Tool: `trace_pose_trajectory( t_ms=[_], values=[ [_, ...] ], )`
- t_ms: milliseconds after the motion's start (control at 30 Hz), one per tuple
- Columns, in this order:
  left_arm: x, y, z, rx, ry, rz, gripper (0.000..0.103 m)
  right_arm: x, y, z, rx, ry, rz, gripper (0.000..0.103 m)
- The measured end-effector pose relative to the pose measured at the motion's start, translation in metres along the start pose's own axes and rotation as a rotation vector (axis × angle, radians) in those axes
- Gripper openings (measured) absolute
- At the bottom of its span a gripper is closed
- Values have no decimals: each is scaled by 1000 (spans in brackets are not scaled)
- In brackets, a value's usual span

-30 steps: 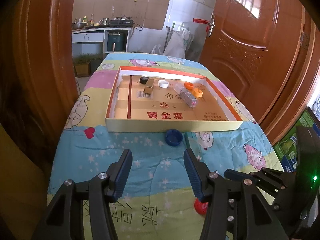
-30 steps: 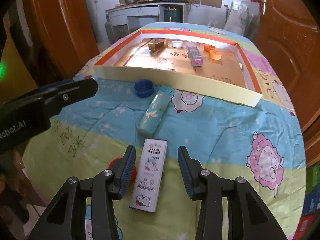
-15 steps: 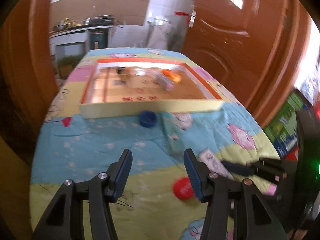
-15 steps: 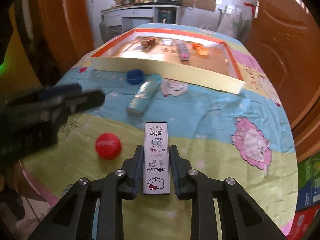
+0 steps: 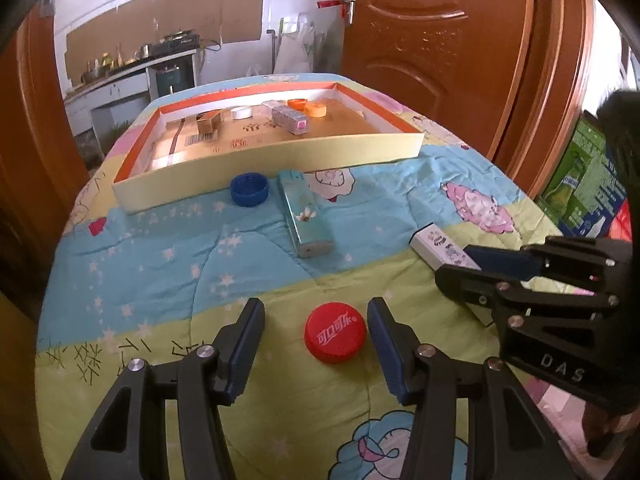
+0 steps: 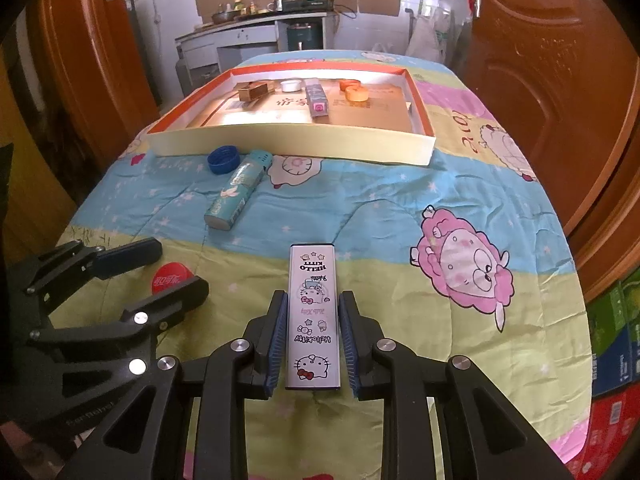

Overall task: Organize rigid objects
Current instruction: 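Grasp the white Hello Kitty box with the right while the left grasps the red cap, then lift and carry the Hello Kitty box and red cap over the tray box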

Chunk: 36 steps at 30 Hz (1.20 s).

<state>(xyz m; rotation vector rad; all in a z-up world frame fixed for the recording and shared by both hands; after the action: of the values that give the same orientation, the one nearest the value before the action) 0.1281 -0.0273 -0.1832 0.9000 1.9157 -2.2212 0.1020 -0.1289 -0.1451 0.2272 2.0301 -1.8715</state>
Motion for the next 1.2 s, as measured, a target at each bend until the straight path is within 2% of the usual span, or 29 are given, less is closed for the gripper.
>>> trace_pose_trajectory(
  t_ms=[100, 533, 1200],
  values=[
    [3, -2, -2, -29, -20, 21, 30, 0, 0, 0, -1, 3, 1, 26],
    [0, -14, -5, -6, -36, 44, 30, -5, -8, 3, -23, 16, 29, 26],
    [-46, -40, -26, 7, -91, 114, 30, -45, -27, 7, -37, 16, 83, 26]
  ],
)
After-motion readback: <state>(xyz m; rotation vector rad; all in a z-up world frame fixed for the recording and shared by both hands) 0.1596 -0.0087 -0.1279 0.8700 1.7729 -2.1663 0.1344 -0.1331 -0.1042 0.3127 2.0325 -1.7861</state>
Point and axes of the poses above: each gripper's, at about its wrist camera, not at the fingertips, and y roughly the way its jaws point, z to its right, x to its underside, the point moved 3 cm from there along y, roughly the way its jaws point, and after that the axes turned 13 degrees about -z, right-handed, at the moved point
